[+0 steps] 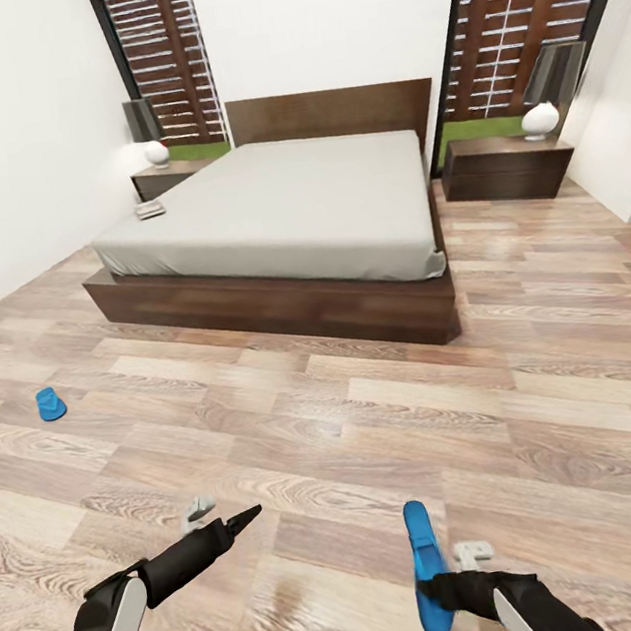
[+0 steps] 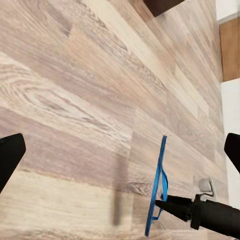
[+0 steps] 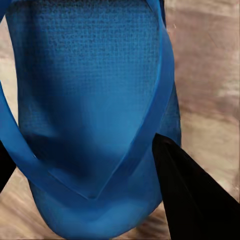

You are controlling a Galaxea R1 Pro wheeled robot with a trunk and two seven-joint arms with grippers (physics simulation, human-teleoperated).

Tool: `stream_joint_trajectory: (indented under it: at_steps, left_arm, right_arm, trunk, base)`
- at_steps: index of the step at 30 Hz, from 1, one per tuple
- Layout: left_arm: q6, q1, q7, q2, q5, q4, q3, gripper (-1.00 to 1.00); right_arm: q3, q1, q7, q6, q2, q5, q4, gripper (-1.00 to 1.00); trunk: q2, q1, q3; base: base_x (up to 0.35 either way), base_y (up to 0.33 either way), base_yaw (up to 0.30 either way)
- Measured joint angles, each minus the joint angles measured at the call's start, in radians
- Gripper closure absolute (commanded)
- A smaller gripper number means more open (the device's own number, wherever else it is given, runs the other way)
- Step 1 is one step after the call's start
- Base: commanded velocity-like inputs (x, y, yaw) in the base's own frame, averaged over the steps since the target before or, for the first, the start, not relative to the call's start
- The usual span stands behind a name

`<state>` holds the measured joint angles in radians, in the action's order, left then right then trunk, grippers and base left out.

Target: In the bedroom, move the book from the bed onto either nightstand, and place the two sandals side by side next to the bed.

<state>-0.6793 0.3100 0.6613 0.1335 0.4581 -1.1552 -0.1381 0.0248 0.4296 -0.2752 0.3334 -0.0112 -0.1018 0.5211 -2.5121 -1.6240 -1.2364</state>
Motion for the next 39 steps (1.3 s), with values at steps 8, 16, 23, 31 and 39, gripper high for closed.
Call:
stream_joint_trajectory:
  at_steps: [8, 16, 23, 31, 39]
  left_arm:
    - [0.001, 0.000, -0.001, -0.001, -0.001, 0.000, 0.002, -1.00]
    - [0.051, -0.005, -0.001, 0.007, -0.051, 0.089, -0.003, -1.00]
    - [0.311, -0.007, 0.001, 0.029, -0.086, 0.353, -0.007, -1.00]
    - [0.423, -0.007, -0.001, 0.031, -0.091, 0.432, -0.001, -1.00]
    - [0.430, -0.008, -0.002, 0.028, -0.093, 0.445, 0.001, -1.00]
  right_arm:
    - [0.006, 0.000, -0.467, 0.178, 0.310, -0.258, 0.007, 1.00]
    - [-0.011, -0.008, -0.751, 0.162, 0.474, -0.317, -0.270, 1.00]
    - [0.003, -0.008, -0.762, 0.006, 0.488, -0.331, -0.419, 1.00]
    - [0.001, -0.008, -0.761, -0.068, 0.485, -0.327, -0.443, 1.00]
    - [0.000, -0.008, -0.755, -0.106, 0.479, -0.325, -0.445, 1.00]
  trunk:
    - [0.002, 0.004, 0.031]
    - [0.004, 0.007, 0.062]
    - [0.005, 0.010, 0.089]
    - [0.007, 0.014, 0.120]
    - [0.009, 0.018, 0.151]
  base:
    - [0.000, 0.000, 0.000]
    - [0.000, 0.000, 0.000]
    - [0.000, 0.000, 0.000]
    - [0.000, 0.000, 0.000]
    - [0.000, 0.000, 0.000]
